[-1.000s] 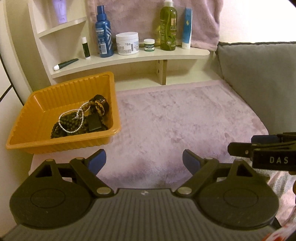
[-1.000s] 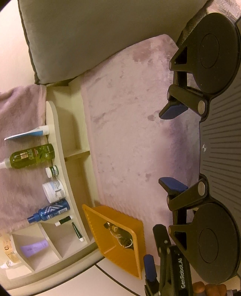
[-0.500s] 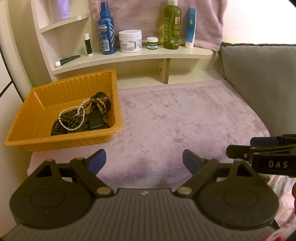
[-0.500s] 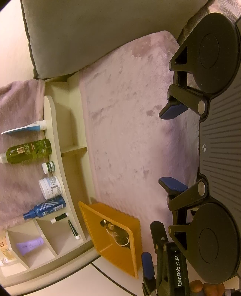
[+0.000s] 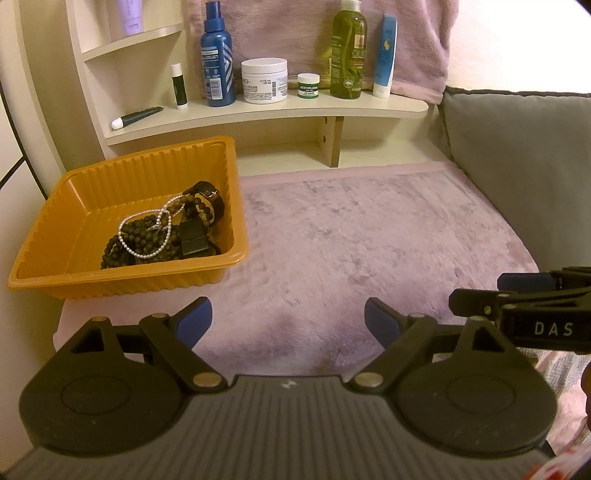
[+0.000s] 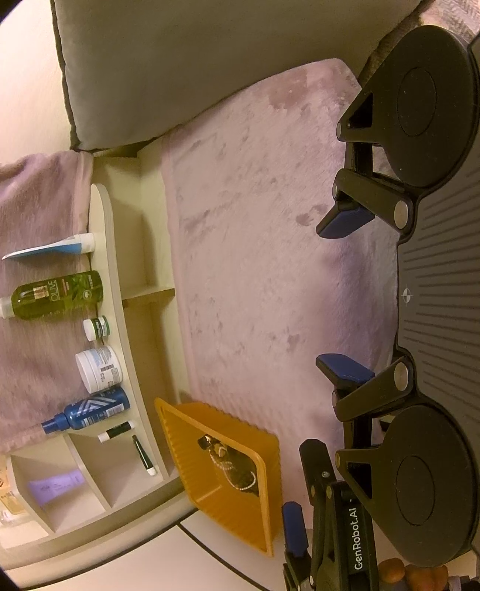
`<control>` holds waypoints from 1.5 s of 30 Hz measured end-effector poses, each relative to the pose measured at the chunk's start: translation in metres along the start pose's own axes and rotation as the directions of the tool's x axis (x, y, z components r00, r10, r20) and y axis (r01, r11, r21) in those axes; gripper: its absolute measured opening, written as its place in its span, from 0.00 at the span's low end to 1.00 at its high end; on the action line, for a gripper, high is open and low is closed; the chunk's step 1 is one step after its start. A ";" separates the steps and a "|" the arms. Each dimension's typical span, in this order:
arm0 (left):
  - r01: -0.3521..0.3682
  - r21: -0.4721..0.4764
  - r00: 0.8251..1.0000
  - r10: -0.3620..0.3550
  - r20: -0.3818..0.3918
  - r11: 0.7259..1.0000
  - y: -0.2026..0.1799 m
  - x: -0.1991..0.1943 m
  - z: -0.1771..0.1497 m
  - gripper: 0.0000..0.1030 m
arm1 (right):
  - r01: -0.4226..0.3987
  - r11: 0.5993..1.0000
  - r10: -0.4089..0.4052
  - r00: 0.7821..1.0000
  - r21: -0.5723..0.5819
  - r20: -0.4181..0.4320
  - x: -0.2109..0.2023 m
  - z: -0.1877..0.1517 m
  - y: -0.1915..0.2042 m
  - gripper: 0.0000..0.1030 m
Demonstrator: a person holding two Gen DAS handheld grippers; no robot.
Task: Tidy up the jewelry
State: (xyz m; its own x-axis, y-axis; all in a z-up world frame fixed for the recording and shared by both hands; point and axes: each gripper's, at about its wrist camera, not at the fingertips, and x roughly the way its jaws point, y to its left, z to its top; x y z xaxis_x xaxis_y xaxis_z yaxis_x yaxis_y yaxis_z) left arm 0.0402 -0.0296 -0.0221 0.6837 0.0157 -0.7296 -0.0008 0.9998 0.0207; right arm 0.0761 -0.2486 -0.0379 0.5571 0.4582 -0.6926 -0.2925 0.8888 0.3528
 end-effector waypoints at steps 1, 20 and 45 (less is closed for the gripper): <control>0.001 0.000 1.000 -0.001 0.001 1.000 0.000 0.000 0.000 0.86 | 0.000 1.000 0.000 1.000 0.000 0.000 0.000 0.000 0.000 0.67; 0.000 0.000 1.000 0.000 0.001 1.000 0.001 0.000 0.001 0.86 | 0.003 1.000 -0.003 1.000 0.003 0.001 0.000 -0.001 0.003 0.67; 0.001 -0.001 1.000 -0.001 0.000 1.000 0.001 0.000 0.001 0.86 | 0.005 1.000 -0.005 1.000 0.005 -0.002 0.003 -0.002 0.005 0.67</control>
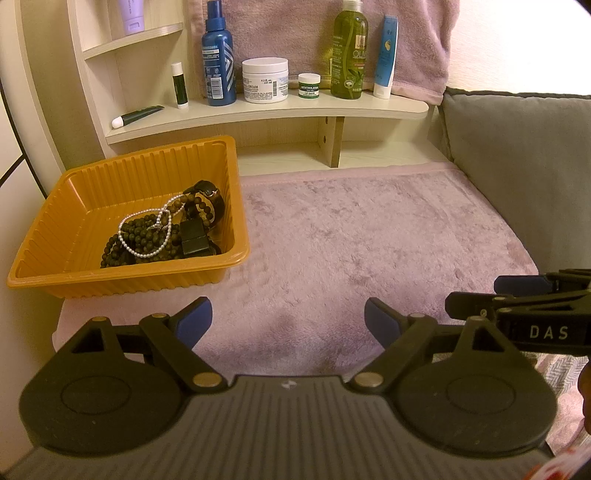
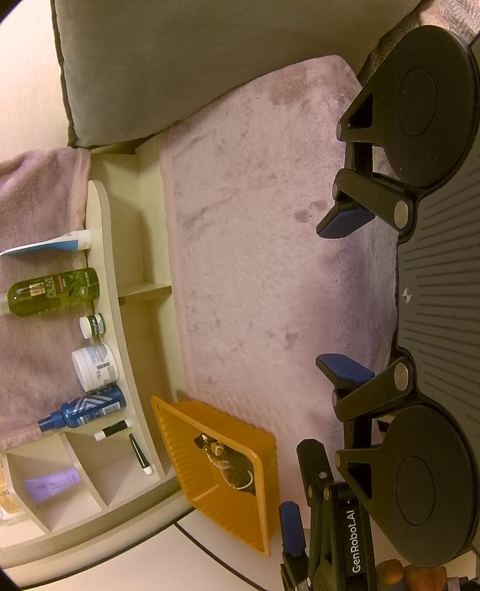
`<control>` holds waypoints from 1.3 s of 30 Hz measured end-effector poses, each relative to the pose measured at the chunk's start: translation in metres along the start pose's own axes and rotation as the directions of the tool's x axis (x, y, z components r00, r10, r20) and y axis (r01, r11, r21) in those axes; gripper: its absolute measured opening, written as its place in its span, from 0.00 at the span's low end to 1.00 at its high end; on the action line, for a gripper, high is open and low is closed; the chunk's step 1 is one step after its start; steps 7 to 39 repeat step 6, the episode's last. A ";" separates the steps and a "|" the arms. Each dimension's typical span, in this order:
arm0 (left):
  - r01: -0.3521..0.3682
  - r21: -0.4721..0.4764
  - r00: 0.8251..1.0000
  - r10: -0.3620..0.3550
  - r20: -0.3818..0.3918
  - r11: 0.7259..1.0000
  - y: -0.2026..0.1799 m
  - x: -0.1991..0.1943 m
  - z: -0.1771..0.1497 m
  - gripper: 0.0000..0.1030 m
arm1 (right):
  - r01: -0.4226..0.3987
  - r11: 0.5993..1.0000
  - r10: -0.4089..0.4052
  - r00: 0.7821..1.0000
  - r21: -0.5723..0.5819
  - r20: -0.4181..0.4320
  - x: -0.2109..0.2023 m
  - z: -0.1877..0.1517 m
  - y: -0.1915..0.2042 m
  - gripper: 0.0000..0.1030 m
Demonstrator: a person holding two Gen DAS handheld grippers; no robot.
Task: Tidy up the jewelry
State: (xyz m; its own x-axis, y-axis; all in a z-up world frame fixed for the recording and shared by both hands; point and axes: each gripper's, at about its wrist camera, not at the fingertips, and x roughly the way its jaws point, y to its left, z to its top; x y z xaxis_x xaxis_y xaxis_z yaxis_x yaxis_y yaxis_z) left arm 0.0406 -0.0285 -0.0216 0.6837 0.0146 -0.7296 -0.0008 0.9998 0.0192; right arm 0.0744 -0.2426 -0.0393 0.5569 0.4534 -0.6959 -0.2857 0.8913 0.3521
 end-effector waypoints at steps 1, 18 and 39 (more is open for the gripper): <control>-0.001 0.000 1.000 0.001 0.000 1.000 0.000 0.000 0.000 0.86 | 0.000 1.000 0.000 1.000 0.000 -0.001 0.000 0.000 0.000 0.67; 0.000 -0.001 1.000 0.000 0.000 1.000 0.000 0.000 0.000 0.86 | 0.001 1.000 -0.001 1.000 0.000 -0.001 0.000 0.000 0.000 0.67; 0.000 -0.001 1.000 0.000 0.000 1.000 0.000 0.000 0.000 0.86 | 0.001 1.000 -0.001 1.000 0.000 -0.001 0.000 0.000 0.000 0.67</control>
